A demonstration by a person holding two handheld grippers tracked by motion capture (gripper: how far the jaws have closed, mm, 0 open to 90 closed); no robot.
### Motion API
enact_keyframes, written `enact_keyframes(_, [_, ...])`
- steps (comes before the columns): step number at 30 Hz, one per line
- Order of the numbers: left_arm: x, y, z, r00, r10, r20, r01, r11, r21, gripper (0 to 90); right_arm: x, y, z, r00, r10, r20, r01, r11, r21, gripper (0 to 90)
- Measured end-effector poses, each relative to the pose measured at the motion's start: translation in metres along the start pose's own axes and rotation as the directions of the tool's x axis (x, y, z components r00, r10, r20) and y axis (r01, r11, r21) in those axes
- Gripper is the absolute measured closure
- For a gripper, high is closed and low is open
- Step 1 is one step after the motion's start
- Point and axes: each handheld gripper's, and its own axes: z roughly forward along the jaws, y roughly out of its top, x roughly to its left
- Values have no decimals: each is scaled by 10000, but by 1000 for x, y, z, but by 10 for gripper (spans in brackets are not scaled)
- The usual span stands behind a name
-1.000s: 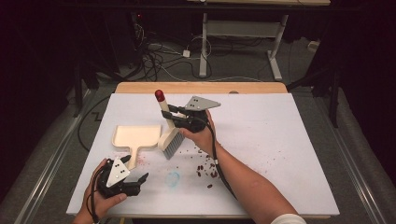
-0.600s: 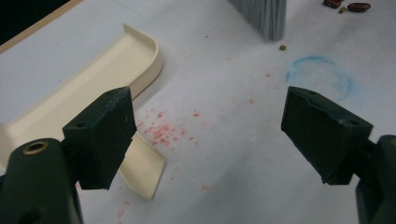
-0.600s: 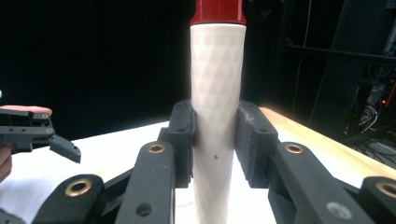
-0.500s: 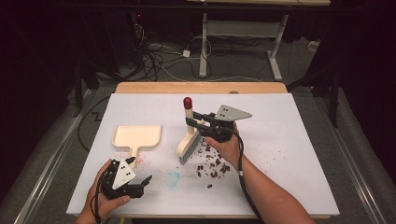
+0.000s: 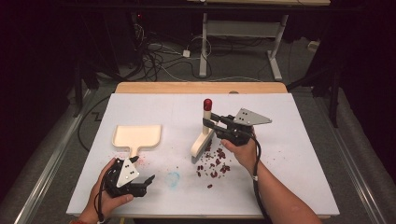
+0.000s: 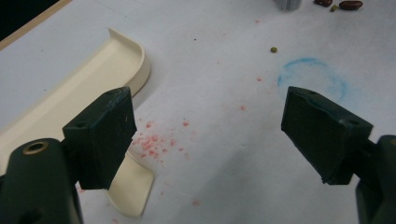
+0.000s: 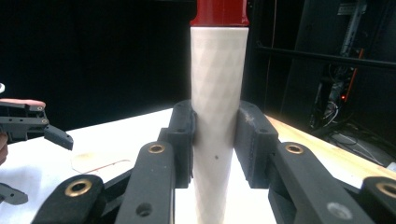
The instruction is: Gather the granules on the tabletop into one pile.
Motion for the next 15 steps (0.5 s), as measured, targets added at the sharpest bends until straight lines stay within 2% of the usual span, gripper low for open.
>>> enact_keyframes(6, [0, 1, 1, 10000, 39, 28, -39, 10000, 0, 169, 1, 4, -2, 9997, 10, 224, -6, 9999, -140, 697])
enact_keyframes(11, [1, 2, 1, 10000, 20, 2, -20, 10000, -63, 169, 6, 15, 4, 9995, -81, 305, 88, 9996, -258, 697])
enact_keyframes(15, [3, 2, -2, 9999, -45, -107, 43, 9998, -193, 169, 14, 24, 13, 9999, -145, -6, 145, 9993, -339, 697])
